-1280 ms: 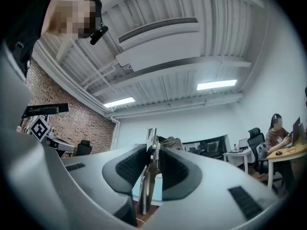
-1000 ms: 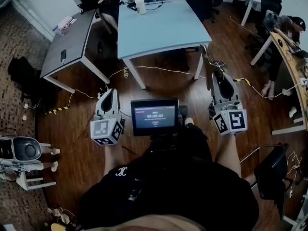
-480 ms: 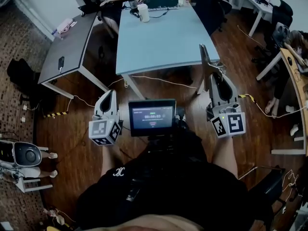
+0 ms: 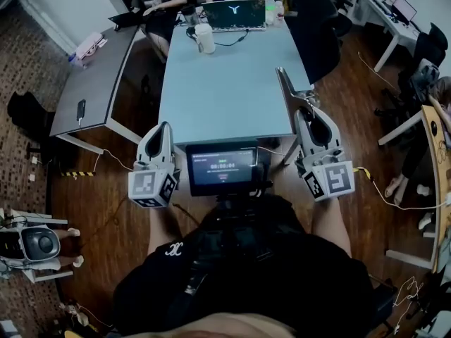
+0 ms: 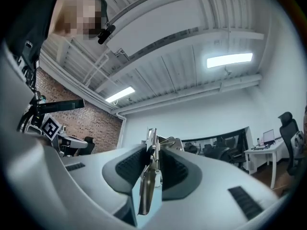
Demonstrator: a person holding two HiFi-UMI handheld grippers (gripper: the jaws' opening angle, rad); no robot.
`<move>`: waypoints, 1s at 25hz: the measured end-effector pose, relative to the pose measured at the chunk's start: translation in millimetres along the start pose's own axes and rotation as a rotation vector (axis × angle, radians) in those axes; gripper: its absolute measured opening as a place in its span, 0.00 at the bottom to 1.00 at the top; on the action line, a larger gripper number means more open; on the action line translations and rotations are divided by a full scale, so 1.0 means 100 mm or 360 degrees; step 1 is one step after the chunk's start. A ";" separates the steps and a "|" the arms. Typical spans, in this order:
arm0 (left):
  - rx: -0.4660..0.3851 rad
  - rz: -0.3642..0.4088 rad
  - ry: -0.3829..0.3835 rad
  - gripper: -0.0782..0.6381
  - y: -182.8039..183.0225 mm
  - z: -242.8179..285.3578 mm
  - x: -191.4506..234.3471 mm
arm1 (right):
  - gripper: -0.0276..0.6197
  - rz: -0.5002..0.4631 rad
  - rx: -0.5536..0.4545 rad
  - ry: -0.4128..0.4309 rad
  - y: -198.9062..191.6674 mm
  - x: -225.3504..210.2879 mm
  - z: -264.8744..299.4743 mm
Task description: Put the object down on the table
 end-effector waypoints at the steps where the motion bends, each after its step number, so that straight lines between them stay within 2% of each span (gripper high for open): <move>1: -0.0003 -0.0004 0.0006 0.11 0.02 0.10 0.00 | 0.15 0.0000 0.0009 0.0018 -0.03 -0.06 0.09; 5: 0.0015 -0.0015 0.0002 0.11 0.03 0.40 -0.01 | 0.15 0.0036 0.0046 0.0062 -0.18 -0.23 0.38; 10: 0.0058 -0.0038 0.0020 0.11 -0.02 0.67 0.09 | 0.15 0.0062 0.0069 0.0052 -0.32 -0.39 0.62; 12: 0.0071 -0.0015 0.0010 0.11 -0.03 0.77 0.10 | 0.15 0.0093 0.0105 0.0065 -0.40 -0.44 0.72; 16: 0.0098 0.0000 0.0031 0.11 -0.11 0.93 0.23 | 0.15 0.0129 0.0169 0.0023 -0.65 -0.56 0.95; 21: 0.0094 -0.0193 0.0036 0.11 -0.19 0.95 0.38 | 0.15 0.0220 0.0395 0.0035 -1.28 -0.60 1.20; 25: 0.0140 -0.0121 0.0069 0.11 -0.28 1.02 0.50 | 0.15 0.0261 0.0643 0.0057 -2.04 -0.54 1.46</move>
Point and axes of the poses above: the fingertips, and each gripper's own axes: z forward along the fingers, x to its left, y out of its top, the point moved 4 cm from there along -z, backward along the fingers, and after that the axes turned 2 degrees about z, right-handed, at the moved point
